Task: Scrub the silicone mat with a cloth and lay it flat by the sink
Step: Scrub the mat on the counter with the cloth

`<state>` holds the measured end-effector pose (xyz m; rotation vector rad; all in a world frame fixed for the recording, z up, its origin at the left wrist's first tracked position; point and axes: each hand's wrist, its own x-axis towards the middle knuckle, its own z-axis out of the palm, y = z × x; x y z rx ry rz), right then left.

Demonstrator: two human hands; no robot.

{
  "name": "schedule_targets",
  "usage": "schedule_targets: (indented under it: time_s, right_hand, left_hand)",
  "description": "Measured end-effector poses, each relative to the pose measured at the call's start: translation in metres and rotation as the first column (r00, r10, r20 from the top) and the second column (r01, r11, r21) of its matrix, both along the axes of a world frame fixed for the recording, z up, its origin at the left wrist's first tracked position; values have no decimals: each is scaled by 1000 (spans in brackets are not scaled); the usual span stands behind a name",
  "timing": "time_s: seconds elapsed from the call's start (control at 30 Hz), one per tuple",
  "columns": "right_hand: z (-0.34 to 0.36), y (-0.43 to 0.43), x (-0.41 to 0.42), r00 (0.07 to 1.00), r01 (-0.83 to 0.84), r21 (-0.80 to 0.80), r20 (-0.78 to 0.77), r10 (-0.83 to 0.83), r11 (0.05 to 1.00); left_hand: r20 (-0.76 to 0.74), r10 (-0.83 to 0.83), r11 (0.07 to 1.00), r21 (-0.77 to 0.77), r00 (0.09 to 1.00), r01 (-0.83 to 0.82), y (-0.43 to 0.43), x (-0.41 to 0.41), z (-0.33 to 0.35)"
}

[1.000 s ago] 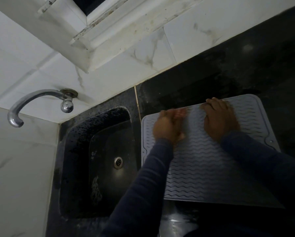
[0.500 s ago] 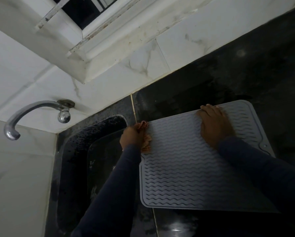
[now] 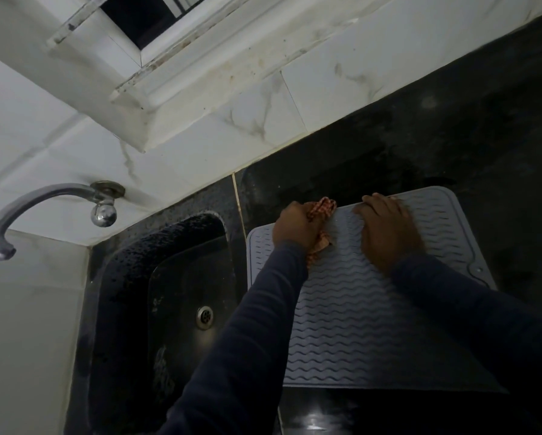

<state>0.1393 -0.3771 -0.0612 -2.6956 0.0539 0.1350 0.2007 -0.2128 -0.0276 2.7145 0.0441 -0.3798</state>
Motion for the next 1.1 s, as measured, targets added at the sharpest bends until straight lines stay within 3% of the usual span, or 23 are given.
schedule_targets:
  time_s: [0.13, 0.4, 0.5, 0.6, 0.7, 0.8, 0.97, 1.1]
  right_hand:
    - [-2, 0, 0, 1000, -4, 23, 0, 4, 1000]
    - [-3, -2, -1, 1000, -3, 44, -6, 4, 999]
    - [-3, -1, 1, 1000, 23, 72, -11, -22, 997]
    - [-4, 0, 2, 998, 68, 128, -15, -67, 989]
    - [-6, 0, 0, 996, 79, 163, 19, -83, 984]
    - [-11, -1, 0, 994, 80, 171, 55, -91, 982]
    - [-15, 0, 2, 995, 88, 151, 34, -95, 985]
    - [-11, 0, 0, 997, 73, 142, 26, -78, 987]
  left_hand:
    - [-7, -39, 998, 56, 999, 39, 0, 4, 2]
    - [-26, 73, 978, 198, 997, -67, 30, 13, 11]
    - [24, 18, 966, 258, 1000, -23, 47, 10, 14]
    - [105, -126, 980, 168, 986, 107, 35, -6, 14]
    - [95, -267, 963, 51, 959, 263, -1, -13, 10]
    - [83, -384, 923, 66, 920, 379, -29, -9, 7]
    - [33, -342, 931, 147, 939, 334, -37, -3, 10]
    - [-25, -260, 961, 93, 965, 262, -36, 3, 9]
